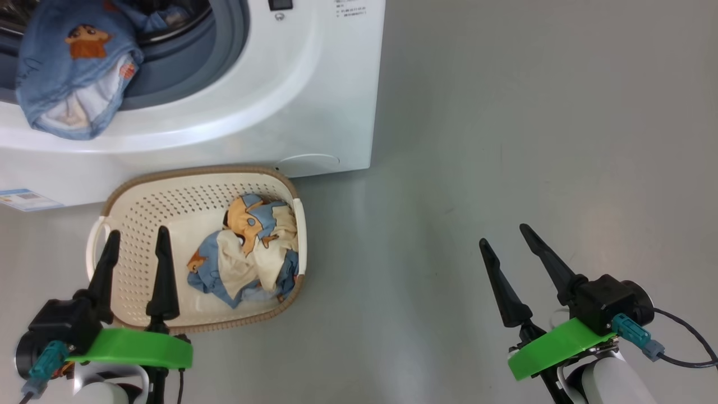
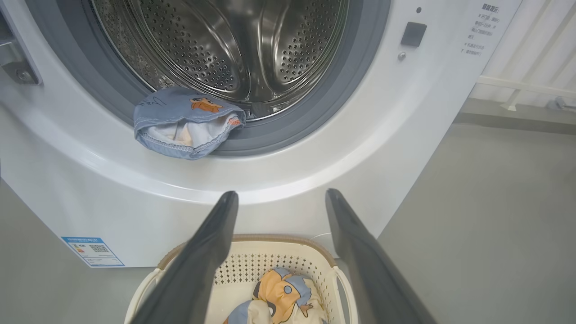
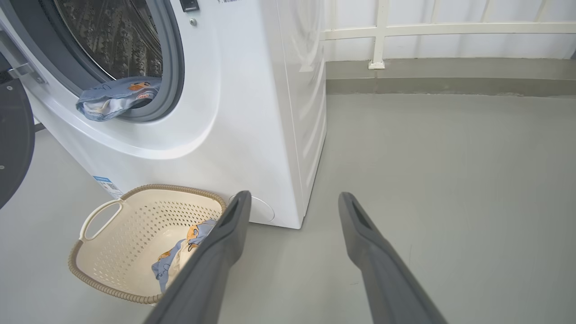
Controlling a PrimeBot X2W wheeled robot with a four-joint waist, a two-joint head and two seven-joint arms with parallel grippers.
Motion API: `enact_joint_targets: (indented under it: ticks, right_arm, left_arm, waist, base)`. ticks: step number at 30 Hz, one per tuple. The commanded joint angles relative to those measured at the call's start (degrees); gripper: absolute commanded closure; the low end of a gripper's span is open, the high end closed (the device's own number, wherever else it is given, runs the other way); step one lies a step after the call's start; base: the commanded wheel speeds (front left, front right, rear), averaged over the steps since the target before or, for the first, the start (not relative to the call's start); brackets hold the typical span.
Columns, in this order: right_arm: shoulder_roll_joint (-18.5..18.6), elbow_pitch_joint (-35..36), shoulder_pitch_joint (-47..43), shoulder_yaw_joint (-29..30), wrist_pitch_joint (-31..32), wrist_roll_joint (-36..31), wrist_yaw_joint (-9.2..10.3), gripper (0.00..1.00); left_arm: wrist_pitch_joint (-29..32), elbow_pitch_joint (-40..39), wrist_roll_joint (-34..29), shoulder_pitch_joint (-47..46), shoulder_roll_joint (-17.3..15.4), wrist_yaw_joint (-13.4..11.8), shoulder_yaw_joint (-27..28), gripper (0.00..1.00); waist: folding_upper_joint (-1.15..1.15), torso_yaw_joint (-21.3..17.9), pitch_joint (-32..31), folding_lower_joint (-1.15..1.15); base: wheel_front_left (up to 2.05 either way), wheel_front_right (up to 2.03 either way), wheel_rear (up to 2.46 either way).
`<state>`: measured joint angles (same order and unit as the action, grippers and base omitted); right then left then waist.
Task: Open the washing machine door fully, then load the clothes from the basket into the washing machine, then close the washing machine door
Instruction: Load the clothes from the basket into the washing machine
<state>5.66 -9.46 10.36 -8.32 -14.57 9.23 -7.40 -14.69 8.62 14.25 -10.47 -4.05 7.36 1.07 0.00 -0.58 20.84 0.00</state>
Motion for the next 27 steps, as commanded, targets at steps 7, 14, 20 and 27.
enact_joint_targets:
  ticks: [7,14,20,27]
  right_arm:
    - [-0.65,1.81,0.82,-1.44,-0.43,0.07,-0.09,0.00]
    - [-1.23,1.85,2.33,-1.94,-0.43,0.07,-0.09,0.00]
    - [-1.84,2.00,4.27,-2.75,-0.43,0.33,-0.09,0.00]
    - [-2.47,2.25,6.06,-2.93,-0.43,0.88,-0.09,0.00]
  left_arm:
    - [-0.30,1.82,-1.16,-3.86,-3.67,0.13,1.55,0.00]
    - [0.15,8.46,-2.51,-12.07,-8.24,0.13,0.21,0.00]
    - [4.12,14.98,-1.59,-23.44,-13.32,0.13,0.07,0.00]
    - [11.48,21.34,-1.87,-35.96,-20.57,0.13,-1.79,0.00]
  waist:
    - [0.00,-0.71,3.41,0.00]
    - [0.00,-1.82,6.76,0.00]
    - [0.00,-3.83,10.19,0.00]
    - [0.00,-6.51,13.91,0.00]
  base:
    - [0.00,0.00,0.00]
    - [0.00,0.00,0.00]
    - [0.00,0.00,0.00]
    - [0.00,0.00,0.00]
